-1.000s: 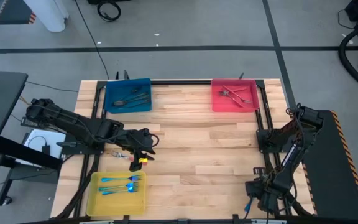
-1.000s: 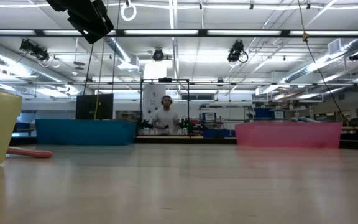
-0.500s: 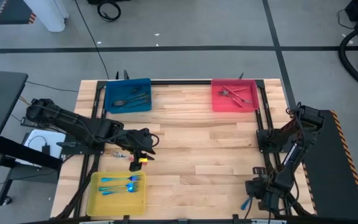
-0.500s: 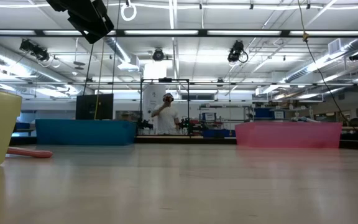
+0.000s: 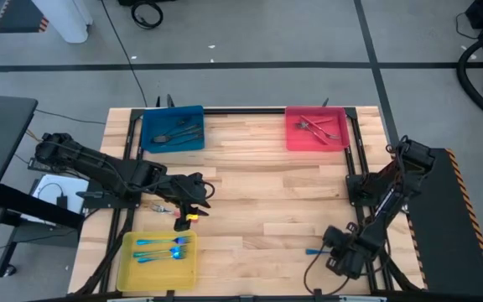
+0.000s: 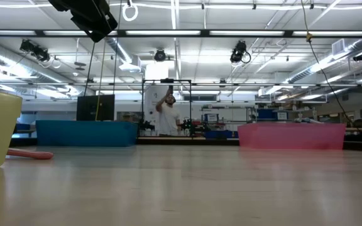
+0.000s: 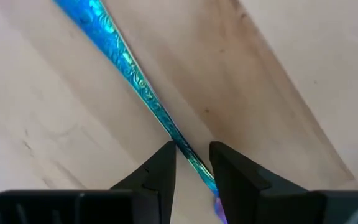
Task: Sort silverware by color (type)
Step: Put the iridescent fork into the yellow bin
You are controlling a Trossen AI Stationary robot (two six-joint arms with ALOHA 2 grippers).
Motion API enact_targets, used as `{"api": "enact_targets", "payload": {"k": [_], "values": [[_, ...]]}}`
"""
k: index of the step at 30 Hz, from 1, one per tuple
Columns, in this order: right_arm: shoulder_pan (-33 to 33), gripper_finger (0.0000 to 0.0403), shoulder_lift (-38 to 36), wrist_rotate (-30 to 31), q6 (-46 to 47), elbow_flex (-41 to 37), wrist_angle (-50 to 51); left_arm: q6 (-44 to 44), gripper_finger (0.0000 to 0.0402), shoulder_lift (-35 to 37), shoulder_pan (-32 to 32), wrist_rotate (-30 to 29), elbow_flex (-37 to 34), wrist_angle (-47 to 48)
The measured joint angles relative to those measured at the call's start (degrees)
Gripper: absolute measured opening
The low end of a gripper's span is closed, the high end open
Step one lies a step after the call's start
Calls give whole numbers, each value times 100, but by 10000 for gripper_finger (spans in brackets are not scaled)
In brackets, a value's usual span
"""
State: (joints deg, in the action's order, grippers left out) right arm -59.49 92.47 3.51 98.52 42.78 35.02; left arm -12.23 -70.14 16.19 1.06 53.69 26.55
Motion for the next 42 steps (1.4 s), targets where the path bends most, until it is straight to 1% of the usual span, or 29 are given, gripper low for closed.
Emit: {"api": "enact_targets", "payload": {"k": [2,4,6,10,12,15,18,21,24,27,32,34,36,39,42], "values": [[78,111,0,2,178,-6,-13,0,117,2,0,-1,0,-2],[129,100,2,8,243,-9,-15,0,117,1,0,-2,0,0],[168,79,4,7,247,-11,4,0,117,2,0,-2,0,0],[193,20,4,-4,373,-15,52,-20,117,-1,0,-2,0,2],[188,14,4,6,481,-13,78,-17,117,2,0,-2,0,0],[188,19,4,45,677,-9,113,-20,117,-1,0,-2,0,0],[186,12,21,132,666,59,209,-15,117,-1,0,-2,0,2],[195,12,44,582,649,219,462,-8,117,-1,0,-2,0,-3],[236,12,64,1391,647,379,778,3,117,-1,0,-2,0,-24],[293,12,49,2272,597,564,696,194,117,-1,0,-6,0,-71],[557,12,40,3494,103,777,584,219,117,-87,0,-14,0,-389],[714,12,39,3865,-243,830,470,246,117,-173,2,-17,0,-548],[890,12,34,4195,-765,891,152,247,117,-325,-8,-20,2,-718],[1178,12,33,4401,-1763,968,-378,218,117,-626,-74,-31,0,-1129],[1434,12,33,4563,-2707,1114,-912,-172,117,-912,-175,-129,-2,-1746]]}}
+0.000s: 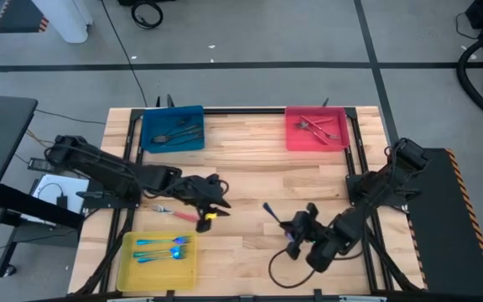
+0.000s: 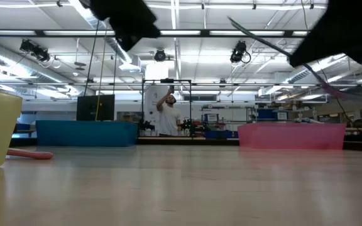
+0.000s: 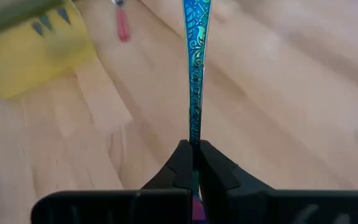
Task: Sort silverware by color (type)
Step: Put the iridescent fork into the yellow bin
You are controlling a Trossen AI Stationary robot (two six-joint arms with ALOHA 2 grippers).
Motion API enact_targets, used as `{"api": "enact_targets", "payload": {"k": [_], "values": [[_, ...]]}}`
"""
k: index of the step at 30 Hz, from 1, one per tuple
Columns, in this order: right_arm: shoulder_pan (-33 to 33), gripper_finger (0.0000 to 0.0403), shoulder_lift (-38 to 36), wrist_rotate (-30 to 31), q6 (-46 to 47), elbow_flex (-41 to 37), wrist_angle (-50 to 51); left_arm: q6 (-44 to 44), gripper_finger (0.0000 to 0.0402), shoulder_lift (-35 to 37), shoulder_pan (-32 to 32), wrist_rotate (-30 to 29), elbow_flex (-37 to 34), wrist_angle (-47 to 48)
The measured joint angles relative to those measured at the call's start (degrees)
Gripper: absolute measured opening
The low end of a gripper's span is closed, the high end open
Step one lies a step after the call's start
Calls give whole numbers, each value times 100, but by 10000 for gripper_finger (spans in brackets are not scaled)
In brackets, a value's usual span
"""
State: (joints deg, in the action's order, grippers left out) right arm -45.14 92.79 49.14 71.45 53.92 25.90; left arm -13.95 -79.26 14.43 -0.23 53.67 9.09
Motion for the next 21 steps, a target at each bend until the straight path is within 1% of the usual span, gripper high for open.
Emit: {"api": "enact_targets", "payload": {"k": [4,7,9,12,16,18,21], "values": [[313,12,-1,101,-1222,267,-432,-269,117,-369,-54,-14,0,-975],[537,12,-2,161,-1896,498,-480,-507,117,-649,-49,-20,0,-1751],[654,12,-7,310,-2284,649,-485,-656,117,-821,-45,-39,0,-2213],[774,12,-11,614,-2813,837,-485,-794,117,-1025,-50,-312,0,-2741],[879,12,-11,990,-3165,976,-488,-800,117,-1151,-50,-863,3,-3197],[920,12,-13,1055,-3227,984,-487,-798,117,-1159,-50,-1143,2,-3262],[991,12,-13,1102,-3221,984,-493,-793,117,-1159,-77,-1354,2,-3452]]}}
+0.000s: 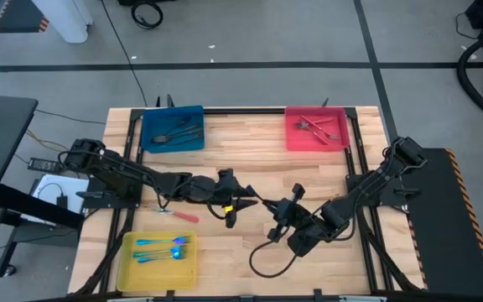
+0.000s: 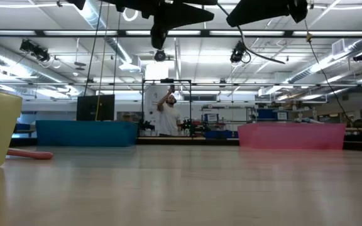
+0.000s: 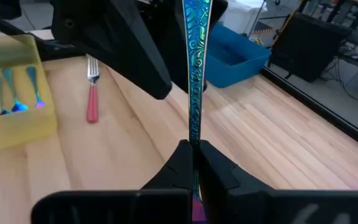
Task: Sort silverware by color (type)
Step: Put the iridescent fork into the yellow bin
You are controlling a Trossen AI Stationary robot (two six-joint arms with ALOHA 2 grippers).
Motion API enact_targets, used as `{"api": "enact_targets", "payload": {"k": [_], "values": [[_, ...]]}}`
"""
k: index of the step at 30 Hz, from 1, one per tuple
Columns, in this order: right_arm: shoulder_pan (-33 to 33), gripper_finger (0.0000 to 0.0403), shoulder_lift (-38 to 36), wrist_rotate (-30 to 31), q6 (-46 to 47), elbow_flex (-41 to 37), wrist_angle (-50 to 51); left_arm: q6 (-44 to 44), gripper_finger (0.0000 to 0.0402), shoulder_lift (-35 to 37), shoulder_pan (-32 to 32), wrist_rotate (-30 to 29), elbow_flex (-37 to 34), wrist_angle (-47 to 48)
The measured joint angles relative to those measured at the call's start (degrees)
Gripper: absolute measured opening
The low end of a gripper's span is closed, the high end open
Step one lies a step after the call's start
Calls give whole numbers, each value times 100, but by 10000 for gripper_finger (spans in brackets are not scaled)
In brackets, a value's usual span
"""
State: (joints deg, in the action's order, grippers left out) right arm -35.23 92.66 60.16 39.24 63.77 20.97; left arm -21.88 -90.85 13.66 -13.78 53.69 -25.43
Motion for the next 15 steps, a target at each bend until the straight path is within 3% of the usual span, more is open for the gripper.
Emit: {"api": "enact_targets", "payload": {"k": [15], "values": [[436,12,-2,-239,-24,0,-210,281,116,4,-570,-245,0,-295]]}}
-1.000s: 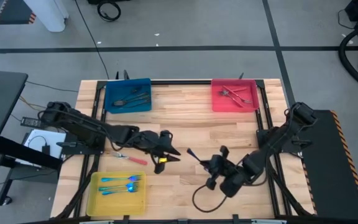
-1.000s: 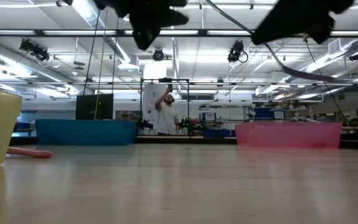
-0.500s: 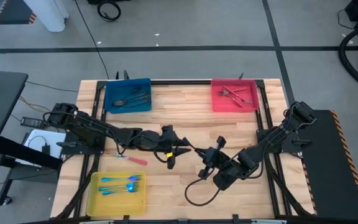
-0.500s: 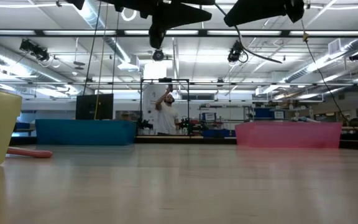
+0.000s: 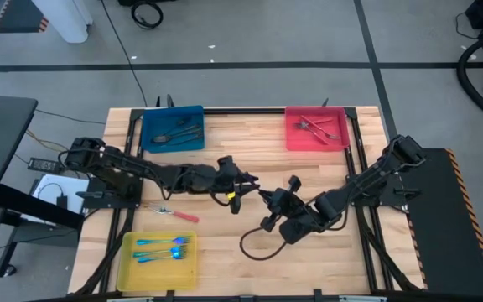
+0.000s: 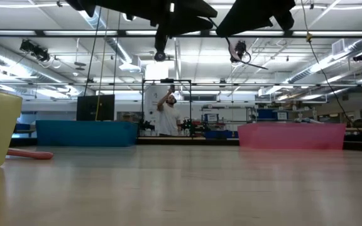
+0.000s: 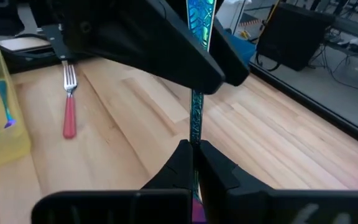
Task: Sort silverware by color (type)
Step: Put the iridescent fork into the yellow bin
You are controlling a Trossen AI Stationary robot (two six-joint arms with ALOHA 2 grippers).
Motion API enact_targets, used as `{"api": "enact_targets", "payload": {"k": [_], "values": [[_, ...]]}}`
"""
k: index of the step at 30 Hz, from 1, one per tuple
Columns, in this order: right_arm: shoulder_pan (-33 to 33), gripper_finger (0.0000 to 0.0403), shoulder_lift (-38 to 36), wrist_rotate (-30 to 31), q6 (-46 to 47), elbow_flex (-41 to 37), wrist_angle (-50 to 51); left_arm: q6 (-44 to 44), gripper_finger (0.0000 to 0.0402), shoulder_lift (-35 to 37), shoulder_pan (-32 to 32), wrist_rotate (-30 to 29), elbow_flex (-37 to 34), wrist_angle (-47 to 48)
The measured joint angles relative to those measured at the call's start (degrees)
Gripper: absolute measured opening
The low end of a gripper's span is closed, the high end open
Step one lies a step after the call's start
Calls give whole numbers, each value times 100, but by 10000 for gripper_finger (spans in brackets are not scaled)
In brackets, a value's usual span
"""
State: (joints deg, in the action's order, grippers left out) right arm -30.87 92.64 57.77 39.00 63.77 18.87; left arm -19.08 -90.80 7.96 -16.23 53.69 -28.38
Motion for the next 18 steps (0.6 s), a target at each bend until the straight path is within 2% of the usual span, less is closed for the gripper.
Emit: {"api": "enact_targets", "payload": {"k": [4,10,14,18], "values": [[48,16,0,-53,-3,0,11,175,91,0,-7,-19,0,32],[40,15,2,-210,-56,-2,25,415,11,4,61,81,4,44],[40,16,2,-361,-8,-2,-1,504,8,4,124,76,4,69],[80,30,2,-820,150,-2,-48,679,4,3,182,152,1,133]]}}
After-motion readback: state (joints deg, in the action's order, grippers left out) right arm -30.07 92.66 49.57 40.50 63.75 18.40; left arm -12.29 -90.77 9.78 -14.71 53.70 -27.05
